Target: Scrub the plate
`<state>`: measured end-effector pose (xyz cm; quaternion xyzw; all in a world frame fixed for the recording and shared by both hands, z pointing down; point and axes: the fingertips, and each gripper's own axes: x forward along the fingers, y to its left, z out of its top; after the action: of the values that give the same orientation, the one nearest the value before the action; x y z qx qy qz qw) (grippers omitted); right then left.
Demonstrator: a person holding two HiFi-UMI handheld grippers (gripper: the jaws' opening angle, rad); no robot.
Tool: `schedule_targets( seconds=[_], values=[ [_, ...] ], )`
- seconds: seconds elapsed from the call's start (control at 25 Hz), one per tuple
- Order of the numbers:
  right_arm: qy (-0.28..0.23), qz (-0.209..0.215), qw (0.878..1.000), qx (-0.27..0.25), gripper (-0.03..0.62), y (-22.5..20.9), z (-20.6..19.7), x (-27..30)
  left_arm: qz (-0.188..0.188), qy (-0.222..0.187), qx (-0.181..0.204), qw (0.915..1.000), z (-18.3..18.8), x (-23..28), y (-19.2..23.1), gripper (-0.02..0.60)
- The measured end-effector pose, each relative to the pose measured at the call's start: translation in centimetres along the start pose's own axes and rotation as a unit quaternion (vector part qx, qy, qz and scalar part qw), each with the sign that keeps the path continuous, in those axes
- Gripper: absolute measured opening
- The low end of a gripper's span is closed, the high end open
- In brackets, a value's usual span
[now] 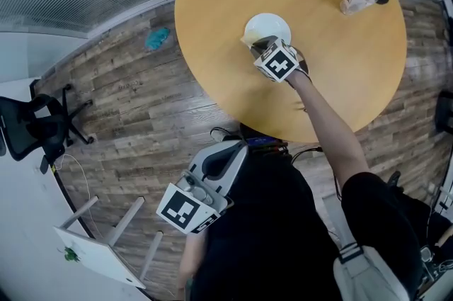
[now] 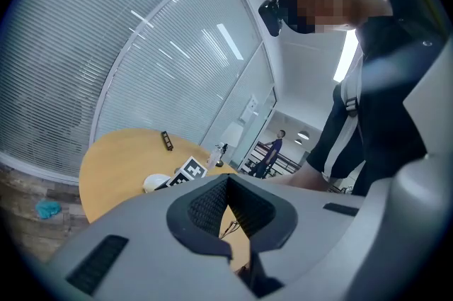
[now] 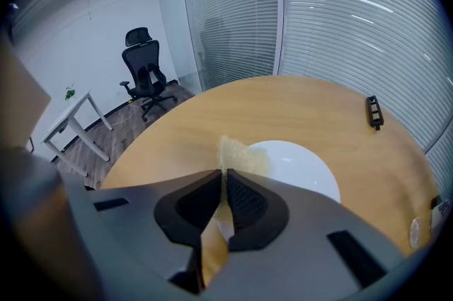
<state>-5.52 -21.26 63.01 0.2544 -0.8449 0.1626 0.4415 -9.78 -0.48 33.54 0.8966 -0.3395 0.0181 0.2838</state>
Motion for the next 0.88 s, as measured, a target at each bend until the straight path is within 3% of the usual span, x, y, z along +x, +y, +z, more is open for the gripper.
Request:
schedule_targets(
  seconds=[0.48,0.88],
  values=[
    [0.001,-0.011,1.0,0.016,0.026,-0.6,-2.3,-1.9,-0.011,0.001,0.011,0.9999,0.0,0.5,-1.0,0.011],
    [0.014,-0.042,0.998,0.052,0.026,-5.3,-4.5,-3.3,-0.008,0.003,0.012,0.9999,0.1,0.9,-1.1,0.011]
  ],
)
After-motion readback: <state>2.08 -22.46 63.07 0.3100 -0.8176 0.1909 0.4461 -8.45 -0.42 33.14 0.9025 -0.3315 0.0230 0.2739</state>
